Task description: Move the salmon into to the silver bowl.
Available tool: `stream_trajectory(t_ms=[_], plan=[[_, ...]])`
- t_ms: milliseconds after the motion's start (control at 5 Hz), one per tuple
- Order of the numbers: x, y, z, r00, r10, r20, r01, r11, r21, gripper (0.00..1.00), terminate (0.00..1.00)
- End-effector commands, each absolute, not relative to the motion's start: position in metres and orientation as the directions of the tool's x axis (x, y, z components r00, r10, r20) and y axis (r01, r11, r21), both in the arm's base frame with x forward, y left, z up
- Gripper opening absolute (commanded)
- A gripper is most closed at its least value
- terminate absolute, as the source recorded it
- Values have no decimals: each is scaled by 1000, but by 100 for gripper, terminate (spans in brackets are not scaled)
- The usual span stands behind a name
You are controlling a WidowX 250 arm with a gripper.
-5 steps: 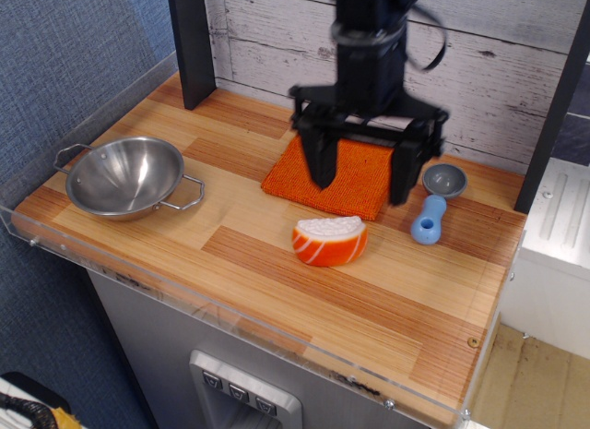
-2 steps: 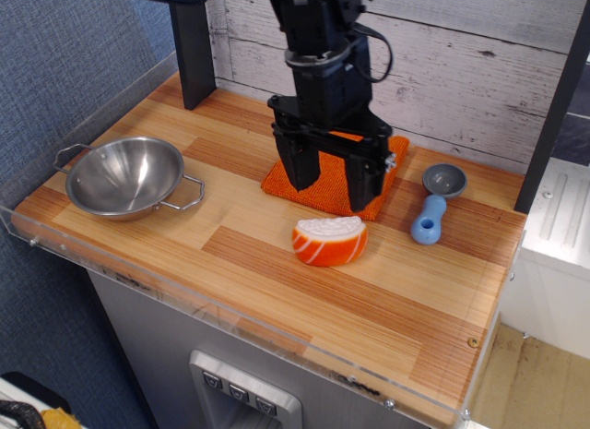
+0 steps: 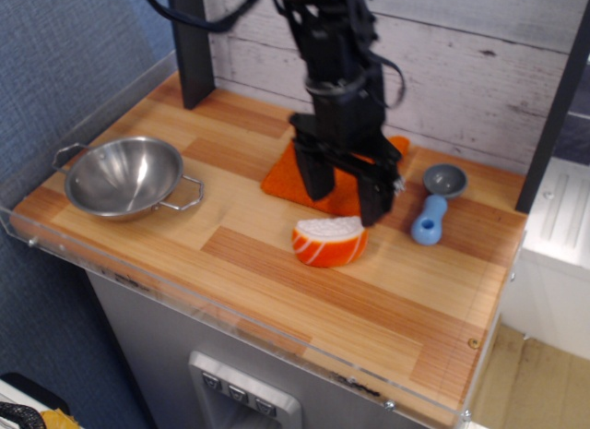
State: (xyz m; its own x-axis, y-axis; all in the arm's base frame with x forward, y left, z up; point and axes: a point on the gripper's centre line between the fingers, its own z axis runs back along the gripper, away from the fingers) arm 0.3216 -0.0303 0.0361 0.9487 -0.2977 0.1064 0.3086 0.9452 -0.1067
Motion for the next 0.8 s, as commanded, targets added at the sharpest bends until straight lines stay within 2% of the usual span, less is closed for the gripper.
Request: stream_trajectory(t_ms=[0,200,600], plan=[[322,-56,38,921,-372,114,380,923,-55,100,0],[319,-62,38,919,-380,107,386,921,-50,100,0],[308,-44,45,931,-336,143,354,927,-123,100,0]])
